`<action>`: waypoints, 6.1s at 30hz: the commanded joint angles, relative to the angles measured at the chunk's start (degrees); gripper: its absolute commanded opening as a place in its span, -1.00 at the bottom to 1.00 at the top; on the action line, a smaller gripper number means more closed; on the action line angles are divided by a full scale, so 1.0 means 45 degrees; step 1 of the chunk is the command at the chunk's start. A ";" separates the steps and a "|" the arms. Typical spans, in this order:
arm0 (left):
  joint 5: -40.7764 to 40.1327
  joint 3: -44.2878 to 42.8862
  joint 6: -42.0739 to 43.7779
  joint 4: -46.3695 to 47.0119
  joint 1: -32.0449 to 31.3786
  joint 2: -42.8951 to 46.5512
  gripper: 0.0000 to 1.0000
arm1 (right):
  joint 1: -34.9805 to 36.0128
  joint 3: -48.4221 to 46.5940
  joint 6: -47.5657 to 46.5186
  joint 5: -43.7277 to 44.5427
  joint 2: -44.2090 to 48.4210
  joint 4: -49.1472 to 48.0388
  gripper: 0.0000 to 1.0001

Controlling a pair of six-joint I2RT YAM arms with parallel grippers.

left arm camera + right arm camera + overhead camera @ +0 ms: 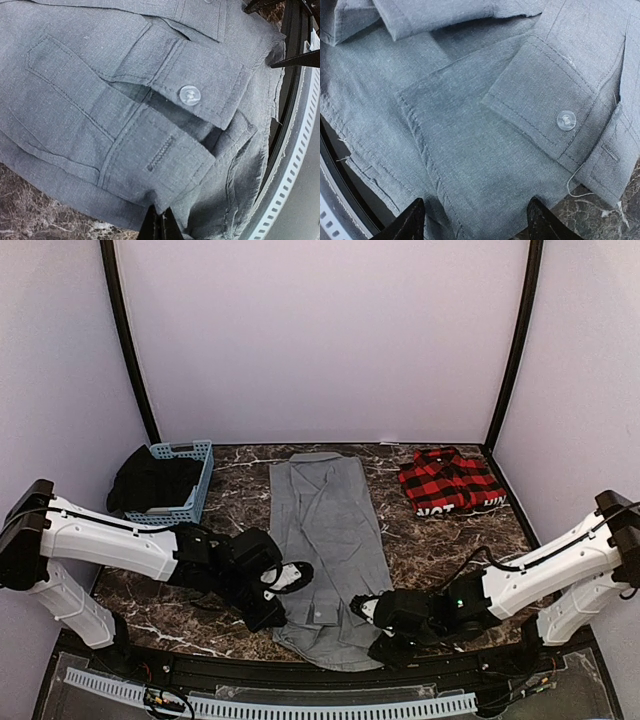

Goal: Fold and stack the long sleeve shirts
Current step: Pick up the rectangle-folded shirt from the center of the board, then fold the rectangle-folded shirt at the center of the board, then smooth out the 2/3-rectangle-folded shirt at the center of the board, then move the 2/3-rectangle-folded shirt to the center of the board.

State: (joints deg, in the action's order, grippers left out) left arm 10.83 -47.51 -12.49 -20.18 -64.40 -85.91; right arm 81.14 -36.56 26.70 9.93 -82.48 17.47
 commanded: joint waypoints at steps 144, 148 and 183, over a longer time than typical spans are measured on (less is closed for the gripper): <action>0.4953 -0.0876 -0.3500 0.9095 0.8667 -0.3081 -1.00 | -1.0383 -0.6859 -0.2086 -0.7102 -0.5050 -0.3217 -1.00; 0.3971 -0.1426 -0.3601 0.8434 0.8667 -0.4117 -1.00 | -1.0574 -0.7437 -0.2286 -0.6875 -0.6262 -0.3147 -0.98; 0.2630 0.1114 -0.3142 0.8046 0.7816 -0.1257 0.33 | -0.7837 -0.5744 -0.2858 -0.5137 -0.5729 -0.3380 -0.37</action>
State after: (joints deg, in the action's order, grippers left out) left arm 20.47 -45.56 -27.00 12.64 -26.28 -93.97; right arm 44.64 -64.42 13.87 -13.26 -106.15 4.47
